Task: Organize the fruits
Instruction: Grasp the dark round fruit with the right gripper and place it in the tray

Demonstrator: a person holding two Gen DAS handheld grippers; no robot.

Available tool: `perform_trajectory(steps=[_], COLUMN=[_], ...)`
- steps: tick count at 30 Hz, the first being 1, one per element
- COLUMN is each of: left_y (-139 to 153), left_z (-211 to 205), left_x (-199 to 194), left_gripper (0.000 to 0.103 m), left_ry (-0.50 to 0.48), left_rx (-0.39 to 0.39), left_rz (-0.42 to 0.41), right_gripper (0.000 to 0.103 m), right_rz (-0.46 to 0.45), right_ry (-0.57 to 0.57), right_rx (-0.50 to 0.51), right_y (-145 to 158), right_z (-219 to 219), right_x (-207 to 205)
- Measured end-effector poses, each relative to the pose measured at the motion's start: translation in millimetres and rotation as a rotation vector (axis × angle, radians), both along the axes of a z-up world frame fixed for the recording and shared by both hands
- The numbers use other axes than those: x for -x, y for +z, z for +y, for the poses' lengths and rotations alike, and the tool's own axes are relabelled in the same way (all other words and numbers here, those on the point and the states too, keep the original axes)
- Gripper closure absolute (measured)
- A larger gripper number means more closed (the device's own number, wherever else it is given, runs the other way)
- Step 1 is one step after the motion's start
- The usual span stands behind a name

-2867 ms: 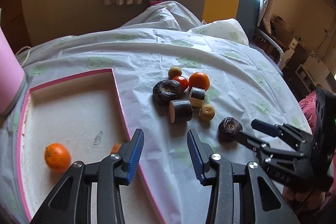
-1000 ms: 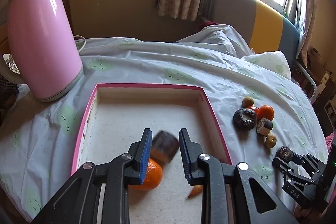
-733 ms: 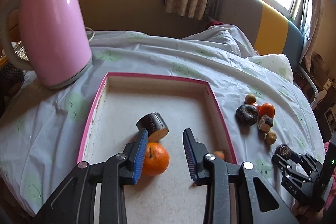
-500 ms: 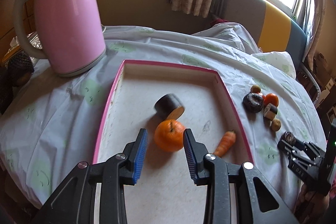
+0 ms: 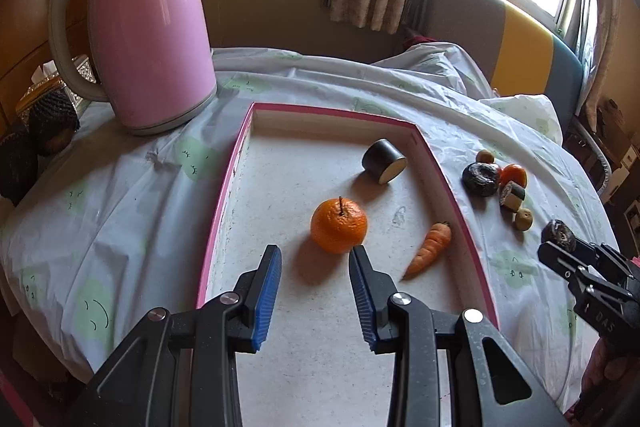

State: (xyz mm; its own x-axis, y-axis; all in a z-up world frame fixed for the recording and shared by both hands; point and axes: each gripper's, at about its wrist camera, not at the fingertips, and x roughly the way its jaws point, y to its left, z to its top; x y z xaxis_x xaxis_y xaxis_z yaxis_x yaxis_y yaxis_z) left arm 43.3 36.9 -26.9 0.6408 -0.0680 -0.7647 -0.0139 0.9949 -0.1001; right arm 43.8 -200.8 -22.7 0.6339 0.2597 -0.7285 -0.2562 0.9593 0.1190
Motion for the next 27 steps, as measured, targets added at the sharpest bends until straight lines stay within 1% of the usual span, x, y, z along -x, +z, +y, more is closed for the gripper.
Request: perform_trajectory(steps=[3,7,11,14,16,18,19,22,27], left_y=[1,1,0,-1,-1,-2,-2,-2,-3], left_z=[-2,0,1,1,1,2,2,1,-4], left_x=[3,4,6,5,4,4,4,4,4], left_gripper=[0.068,0.068,0.068,0.068,0.068,0.068,0.068,0.068,0.068], left_ry=[-0.012,-0.015,-0.012,-0.014,-0.017,-0.015,-0.015,-0.017,-0.032], left_rx=[-0.001,0.000,0.009,0.013,0.013,0.013,0.014,0.013,0.010], left_rz=[-0.008,-0.005,-0.002,-0.002,-0.001,-0.001,-0.001,-0.001,0.002], right_gripper=[0.058,0.058,0.057,0.057,0.053,0.041,0.032,0.031,0.031], right_rz=[-0.008,0.008,0.033,0.051,0.051,0.048,0.043,0.035,0.024], right_ry=[0.087,0.163,0.203,0.212,0.213,0.207,0.200,0.179,0.112], right_rx=[-0.023,-0.049,-0.046,-0.046,-0.053,-0.073,-0.081,-0.090,-0.113], right_y=[9,13,9,3,1,1,2,4,8], right_z=[31,66,92,105,107,107,105,99,80], right_x=[3,-1,-7,-11,-10,-9,-8,-5,-2])
